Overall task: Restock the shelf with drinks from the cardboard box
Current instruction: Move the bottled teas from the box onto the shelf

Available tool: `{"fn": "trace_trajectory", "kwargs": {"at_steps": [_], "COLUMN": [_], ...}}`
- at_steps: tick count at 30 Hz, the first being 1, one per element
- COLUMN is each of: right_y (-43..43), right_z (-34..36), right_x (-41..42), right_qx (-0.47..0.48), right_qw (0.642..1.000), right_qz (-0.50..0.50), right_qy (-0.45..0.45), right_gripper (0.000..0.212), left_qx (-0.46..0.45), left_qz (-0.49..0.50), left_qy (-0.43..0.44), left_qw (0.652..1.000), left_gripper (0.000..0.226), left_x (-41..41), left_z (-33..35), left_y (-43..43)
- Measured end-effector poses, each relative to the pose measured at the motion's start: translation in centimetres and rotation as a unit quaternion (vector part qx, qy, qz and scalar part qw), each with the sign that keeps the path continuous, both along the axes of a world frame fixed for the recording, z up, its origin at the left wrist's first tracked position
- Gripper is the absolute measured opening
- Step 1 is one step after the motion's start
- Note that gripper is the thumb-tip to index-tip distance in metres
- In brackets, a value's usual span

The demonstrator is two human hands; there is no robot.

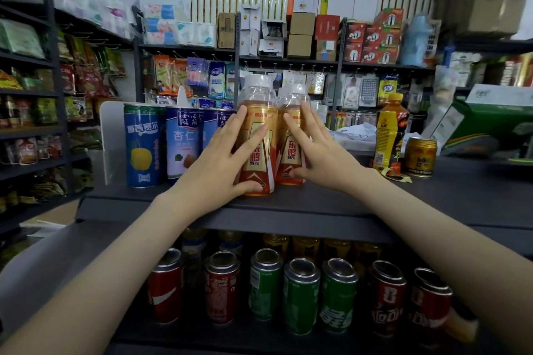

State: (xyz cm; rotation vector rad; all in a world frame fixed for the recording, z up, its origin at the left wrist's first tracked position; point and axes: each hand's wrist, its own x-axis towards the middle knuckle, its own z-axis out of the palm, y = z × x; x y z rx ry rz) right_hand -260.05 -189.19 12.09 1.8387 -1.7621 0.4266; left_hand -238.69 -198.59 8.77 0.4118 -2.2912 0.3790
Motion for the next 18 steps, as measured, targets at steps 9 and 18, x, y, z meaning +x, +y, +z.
{"fn": "trace_trajectory", "kwargs": {"at_steps": [9, 18], "right_y": [6.1, 10.0], "right_z": [-3.3, -15.3], "right_x": [5.8, 18.6], "right_qx": [-0.117, -0.032], "right_qw": [0.979, 0.904], "right_qz": [0.079, 0.327], "right_qy": [-0.150, -0.272], "right_gripper": [0.053, 0.026], "left_qx": [0.035, 0.159], "left_qz": [-0.008, 0.054], "left_qy": [0.138, 0.158], "left_qw": [0.990, 0.973], "left_gripper": [0.055, 0.036], "left_x": [1.8, 10.8], "left_z": [-2.5, -16.1], "left_y": [4.4, 14.5]}}
